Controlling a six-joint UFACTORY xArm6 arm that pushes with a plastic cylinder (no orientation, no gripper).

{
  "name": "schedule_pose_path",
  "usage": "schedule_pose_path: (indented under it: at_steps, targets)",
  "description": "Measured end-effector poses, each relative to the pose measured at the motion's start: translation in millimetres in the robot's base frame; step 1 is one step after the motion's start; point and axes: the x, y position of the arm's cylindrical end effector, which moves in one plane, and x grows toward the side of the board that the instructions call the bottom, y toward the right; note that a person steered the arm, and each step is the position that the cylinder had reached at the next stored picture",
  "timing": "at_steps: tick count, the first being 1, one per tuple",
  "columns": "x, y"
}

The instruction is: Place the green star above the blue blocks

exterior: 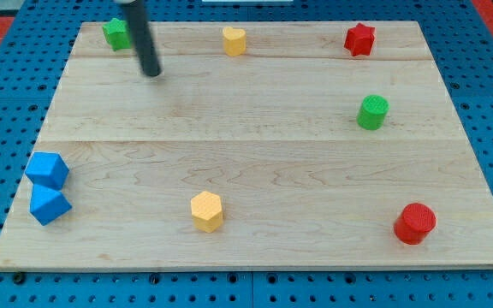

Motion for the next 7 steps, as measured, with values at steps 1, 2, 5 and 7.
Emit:
schedule_pose_path:
  at_steps: [1, 2, 5, 7]
  targets:
    - [-55, 89]
    - [-90, 96]
    - [-92, 81]
    - [-92, 50]
